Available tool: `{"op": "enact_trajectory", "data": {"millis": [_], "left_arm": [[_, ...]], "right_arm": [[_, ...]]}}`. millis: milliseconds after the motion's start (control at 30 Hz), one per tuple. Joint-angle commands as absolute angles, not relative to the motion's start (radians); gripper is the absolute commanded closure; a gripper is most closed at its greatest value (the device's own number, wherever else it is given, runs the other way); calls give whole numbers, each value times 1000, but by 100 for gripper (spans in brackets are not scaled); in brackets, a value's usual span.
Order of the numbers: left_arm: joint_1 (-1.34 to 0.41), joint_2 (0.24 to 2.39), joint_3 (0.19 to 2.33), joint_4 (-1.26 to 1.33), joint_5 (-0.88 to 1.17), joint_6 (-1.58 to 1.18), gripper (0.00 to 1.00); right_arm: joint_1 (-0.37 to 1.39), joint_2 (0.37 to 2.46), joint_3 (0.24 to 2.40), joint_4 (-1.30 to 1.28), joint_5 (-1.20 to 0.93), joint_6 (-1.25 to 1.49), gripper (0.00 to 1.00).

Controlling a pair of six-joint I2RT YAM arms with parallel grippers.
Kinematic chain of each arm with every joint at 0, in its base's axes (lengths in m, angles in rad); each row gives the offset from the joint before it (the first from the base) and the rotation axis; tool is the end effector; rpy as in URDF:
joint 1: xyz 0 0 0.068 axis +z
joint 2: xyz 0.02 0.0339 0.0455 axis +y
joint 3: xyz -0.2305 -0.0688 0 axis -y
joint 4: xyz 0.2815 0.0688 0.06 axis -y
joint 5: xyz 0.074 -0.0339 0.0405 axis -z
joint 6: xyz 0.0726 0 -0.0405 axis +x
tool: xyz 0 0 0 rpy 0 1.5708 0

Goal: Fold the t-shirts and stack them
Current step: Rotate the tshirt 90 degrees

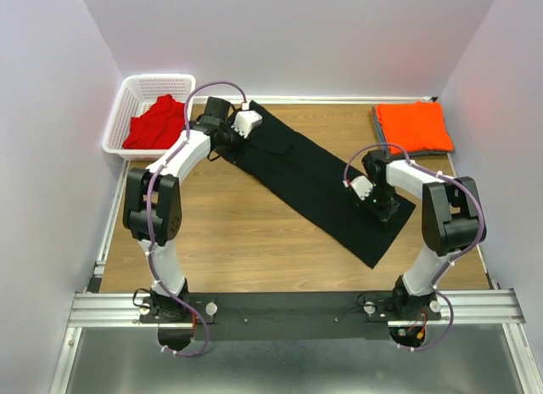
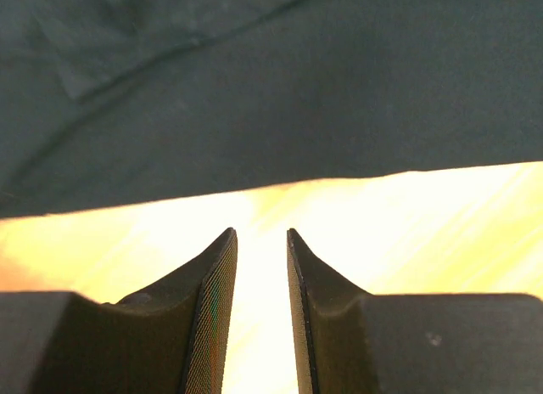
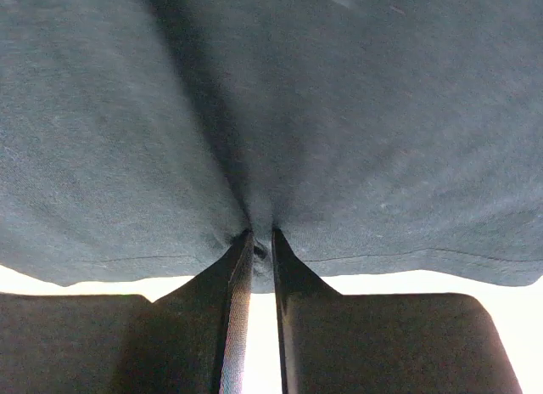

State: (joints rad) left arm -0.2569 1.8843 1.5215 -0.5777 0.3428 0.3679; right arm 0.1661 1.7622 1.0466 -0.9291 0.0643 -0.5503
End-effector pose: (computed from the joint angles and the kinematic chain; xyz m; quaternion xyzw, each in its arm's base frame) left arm 0.4382 -0.1403 0.1739 0.3382 0.8752 -0.1450 0.3139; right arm 0.3014 0.0458 0.0543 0.3513 -0.9350 0.0245 0.0424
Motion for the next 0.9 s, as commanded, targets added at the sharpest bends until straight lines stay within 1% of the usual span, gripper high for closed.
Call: {"op": "enact_trajectory", "data": {"millis": [0,67,200,267,300,467,500,600,633,667,733,767,867], "left_arm": [[-256,1902,1517,-545,358,287,63],[-256,1913,1532,-534,350,258,64],[-271,1982,1575,-529,334,226,65],[-281,2015,1606,-532,315,212,65],[-287,2049,1615,-537,299,206,65],[-301,2140,1684,-542,230,190,68],[-310,2166,1695,-541,195,202,68],[-313,2239,1765,-557,198,206,68],[-314,2267,1798,-572,216,215,68],[-319,2296,1875,-616,230,216,69],[-330,2380,1957,-655,253,228,69],[-337,2407,2042,-694,256,251,69],[-362,2491,2155,-738,259,281,68]], "right_arm": [[273,1770,971,-887,69,-522,79],[325,1758,954,-888,58,-491,79],[532,1707,914,-914,25,-439,79],[567,1681,936,-940,-29,-413,79],[569,1675,957,-971,-69,-404,79],[571,1617,1049,-1032,-84,-399,77],[569,1609,1055,-1043,-74,-396,76],[571,1580,1060,-1048,-28,-391,75],[568,1577,1057,-1048,-11,-396,75],[568,1577,1051,-1046,-6,-408,75],[561,1578,1022,-1019,78,-416,76],[561,1580,1011,-1009,93,-428,77],[555,1600,996,-974,133,-446,77]]}}
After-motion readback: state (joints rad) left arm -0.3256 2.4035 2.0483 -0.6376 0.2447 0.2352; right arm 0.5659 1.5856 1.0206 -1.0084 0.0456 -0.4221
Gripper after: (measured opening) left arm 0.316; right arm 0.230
